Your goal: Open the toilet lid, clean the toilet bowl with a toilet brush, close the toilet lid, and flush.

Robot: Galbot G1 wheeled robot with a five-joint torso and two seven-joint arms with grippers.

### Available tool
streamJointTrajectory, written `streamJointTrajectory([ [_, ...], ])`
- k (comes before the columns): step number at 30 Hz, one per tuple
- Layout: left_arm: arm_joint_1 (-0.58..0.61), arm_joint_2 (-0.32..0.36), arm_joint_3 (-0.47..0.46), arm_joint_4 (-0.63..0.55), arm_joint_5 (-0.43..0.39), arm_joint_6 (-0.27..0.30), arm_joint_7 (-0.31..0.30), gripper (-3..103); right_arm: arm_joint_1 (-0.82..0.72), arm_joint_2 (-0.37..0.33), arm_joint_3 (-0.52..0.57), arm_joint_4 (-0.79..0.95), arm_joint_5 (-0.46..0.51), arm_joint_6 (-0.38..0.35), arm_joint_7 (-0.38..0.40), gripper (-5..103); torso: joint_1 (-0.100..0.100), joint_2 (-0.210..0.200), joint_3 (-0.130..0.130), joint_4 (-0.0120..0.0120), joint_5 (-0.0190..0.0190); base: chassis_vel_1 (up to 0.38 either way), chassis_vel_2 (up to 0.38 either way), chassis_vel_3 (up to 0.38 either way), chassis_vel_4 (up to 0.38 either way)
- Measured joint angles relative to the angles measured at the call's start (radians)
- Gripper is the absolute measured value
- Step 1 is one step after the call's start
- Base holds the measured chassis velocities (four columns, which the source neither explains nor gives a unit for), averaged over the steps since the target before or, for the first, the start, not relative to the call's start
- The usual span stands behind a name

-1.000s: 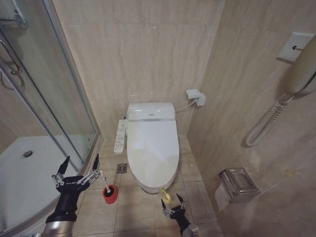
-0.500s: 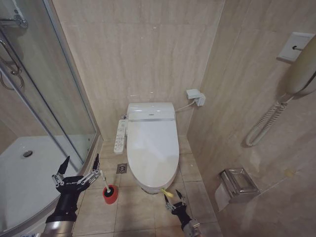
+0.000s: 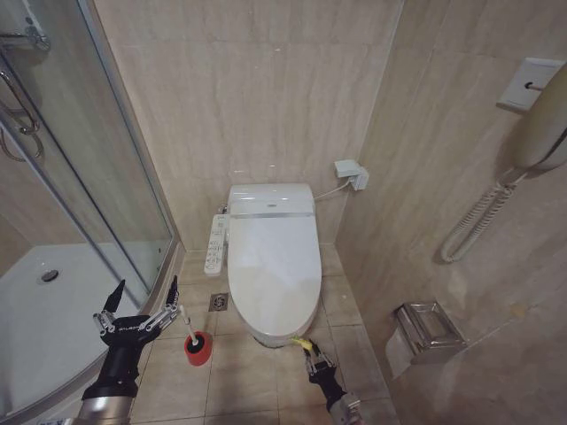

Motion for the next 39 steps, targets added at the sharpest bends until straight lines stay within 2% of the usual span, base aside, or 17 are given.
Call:
streamJointTrajectory([
  [3,0.000,0.000,0.000,0.000,0.000,0.000,0.000,100,-0.009,-0.005,0.004,0.013,0.008,-0.001,-0.001,30,0.000,0.000,0.000,0.0000,0.0000,0.000,0.000,0.000,0.000],
  [4,0.000,0.000,0.000,0.000,0.000,0.000,0.000,100,-0.012,-0.007,0.008,0.016,0.010,-0.001,-0.002,3,0.000,0.000,0.000,0.0000,0.0000,0.000,0.000,0.000,0.000],
  [16,0.000,0.000,0.000,0.000,0.000,0.000,0.000,100,-0.046,-0.011,0.024,0.062,0.045,-0.003,-0.015,1,0.000,0.000,0.000,0.0000,0.0001,0.000,0.000,0.000,0.000],
  [22,0.000,0.000,0.000,0.000,0.000,0.000,0.000,100,-0.077,-0.021,0.039,0.134,0.088,-0.029,-0.020,1,0.000,0.000,0.000,0.0000,0.0001,0.000,0.000,0.000,0.000],
  [32,0.000,0.000,0.000,0.000,0.000,0.000,0.000,100,-0.185,-0.092,0.119,0.406,0.183,-0.114,-0.019,1,0.000,0.000,0.000,0.0003,0.0004,0.000,0.000,0.000,0.000],
  [39,0.000,0.000,0.000,0.000,0.000,0.000,0.000,100,-0.274,-0.149,0.167,0.563,0.244,-0.125,-0.010,1,0.000,0.000,0.000,0.0003,0.0005,0.000,0.000,0.000,0.000],
])
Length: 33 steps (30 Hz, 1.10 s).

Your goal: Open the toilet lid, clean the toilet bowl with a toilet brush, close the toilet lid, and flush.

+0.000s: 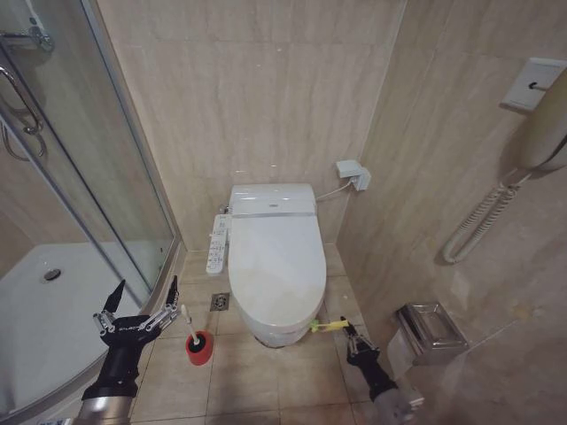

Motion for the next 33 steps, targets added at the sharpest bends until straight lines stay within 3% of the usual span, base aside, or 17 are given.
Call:
streamJointTrajectory([
  [8,0.000,0.000,0.000,0.000,0.000,0.000,0.000,100,-0.037,-0.031,0.026,0.167,0.062,-0.033,0.024,1,0.000,0.000,0.000,-0.0001,-0.0005,0.000,0.000,0.000,0.000],
  [15,0.000,0.000,0.000,0.000,0.000,0.000,0.000,100,0.049,-0.058,0.020,0.286,0.105,-0.107,0.088,1,0.000,0.000,0.000,-0.0003,-0.0007,0.000,0.000,0.000,0.000],
  [21,0.000,0.000,0.000,0.000,0.000,0.000,0.000,100,0.187,-0.090,-0.007,0.322,0.140,-0.184,0.159,1,0.000,0.000,0.000,-0.0002,-0.0007,0.000,0.000,0.000,0.000],
  [33,0.000,0.000,0.000,0.000,0.000,0.000,0.000,100,0.265,-0.176,0.010,0.341,0.229,-0.226,0.198,1,0.000,0.000,0.000,-0.0002,-0.0004,0.000,0.000,0.000,0.000],
])
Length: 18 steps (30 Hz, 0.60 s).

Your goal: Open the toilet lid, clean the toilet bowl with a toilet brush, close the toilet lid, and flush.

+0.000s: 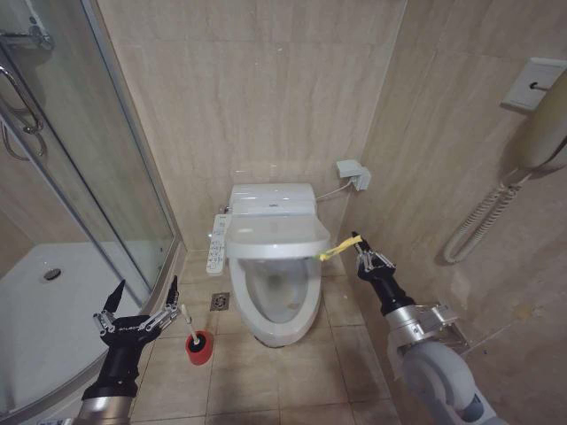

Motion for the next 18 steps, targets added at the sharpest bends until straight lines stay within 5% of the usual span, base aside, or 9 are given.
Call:
streamJointTrajectory([
  [11,0.000,0.000,0.000,0.000,0.000,0.000,0.000,100,0.019,0.029,-0.001,0.131,0.111,-0.224,0.177,1,0.000,0.000,0.000,-0.0006,-0.0002,0.000,0.000,0.000,0.000],
  [18,0.000,0.000,0.000,0.000,0.000,0.000,0.000,100,0.005,0.121,-0.010,0.175,0.128,-0.254,0.223,1,0.000,0.000,0.000,-0.0001,-0.0002,0.000,0.000,0.000,0.000],
])
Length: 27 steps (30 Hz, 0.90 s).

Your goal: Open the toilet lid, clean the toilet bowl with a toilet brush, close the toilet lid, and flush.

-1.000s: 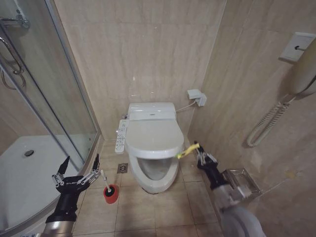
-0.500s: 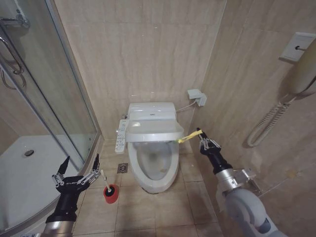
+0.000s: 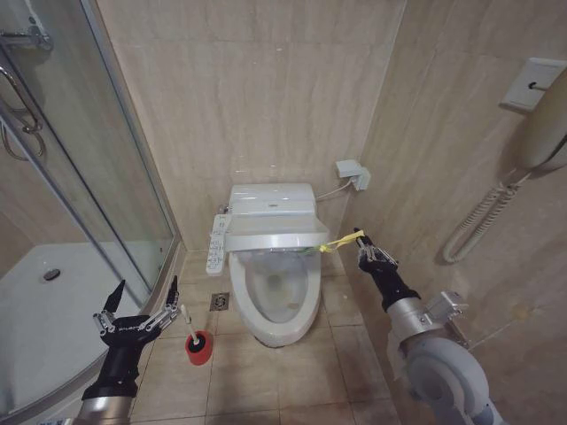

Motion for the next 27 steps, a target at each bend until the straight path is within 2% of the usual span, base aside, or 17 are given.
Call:
streamJointTrajectory([
  [7,0.000,0.000,0.000,0.000,0.000,0.000,0.000,100,0.024,0.008,-0.004,-0.035,-0.004,0.031,-0.008,1,0.000,0.000,0.000,0.0000,0.0001,0.000,0.000,0.000,0.000],
  [17,0.000,0.000,0.000,0.000,0.000,0.000,0.000,100,0.146,0.007,-0.004,-0.134,0.006,0.052,-0.020,1,0.000,0.000,0.000,0.0002,0.0001,0.000,0.000,0.000,0.000],
  [27,0.000,0.000,0.000,0.000,0.000,0.000,0.000,100,0.269,0.053,-0.017,-0.242,0.008,0.062,-0.010,1,0.000,0.000,0.000,0.0001,0.0001,0.000,0.000,0.000,0.000],
])
